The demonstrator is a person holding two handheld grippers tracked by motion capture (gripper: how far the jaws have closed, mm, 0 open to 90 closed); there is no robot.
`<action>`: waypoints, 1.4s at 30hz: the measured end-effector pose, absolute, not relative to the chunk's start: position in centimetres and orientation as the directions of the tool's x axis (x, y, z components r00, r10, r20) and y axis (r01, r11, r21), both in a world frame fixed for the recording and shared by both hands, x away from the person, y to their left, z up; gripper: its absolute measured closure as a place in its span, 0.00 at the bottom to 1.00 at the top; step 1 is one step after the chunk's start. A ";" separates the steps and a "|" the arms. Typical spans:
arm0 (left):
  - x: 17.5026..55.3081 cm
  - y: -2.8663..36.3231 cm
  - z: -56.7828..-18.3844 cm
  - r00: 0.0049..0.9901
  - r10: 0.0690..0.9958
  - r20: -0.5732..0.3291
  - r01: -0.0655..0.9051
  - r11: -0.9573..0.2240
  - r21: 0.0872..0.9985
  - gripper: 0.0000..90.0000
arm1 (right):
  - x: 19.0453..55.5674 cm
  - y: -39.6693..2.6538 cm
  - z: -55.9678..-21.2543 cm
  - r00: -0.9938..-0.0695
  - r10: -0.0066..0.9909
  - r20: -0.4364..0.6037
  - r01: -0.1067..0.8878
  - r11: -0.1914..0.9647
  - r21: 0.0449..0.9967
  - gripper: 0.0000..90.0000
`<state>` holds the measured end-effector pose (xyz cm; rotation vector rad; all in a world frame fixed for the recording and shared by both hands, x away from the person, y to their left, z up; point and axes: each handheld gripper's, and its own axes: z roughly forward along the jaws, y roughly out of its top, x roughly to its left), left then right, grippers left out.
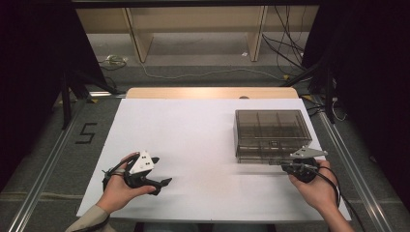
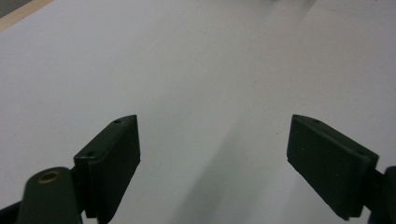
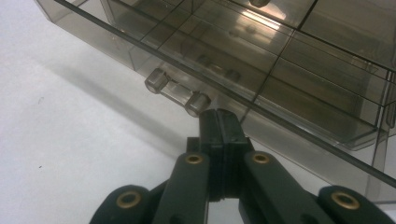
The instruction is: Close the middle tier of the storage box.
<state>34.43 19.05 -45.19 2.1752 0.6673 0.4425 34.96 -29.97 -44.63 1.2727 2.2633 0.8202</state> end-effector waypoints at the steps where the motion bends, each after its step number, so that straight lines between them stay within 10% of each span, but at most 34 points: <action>1: 34.4 19.1 -45.2 0.800 0.594 0.089 0.314 -0.540 0.781 0.19 | 35.0 -30.0 -44.6 -0.495 0.866 -0.069 0.621 0.408 0.669 1.00; 42: 34.4 19.1 -45.2 0.799 0.594 0.092 0.312 -0.541 0.781 0.19 | 35.5 -29.8 -44.7 -0.488 0.868 -0.085 0.618 0.413 0.669 1.00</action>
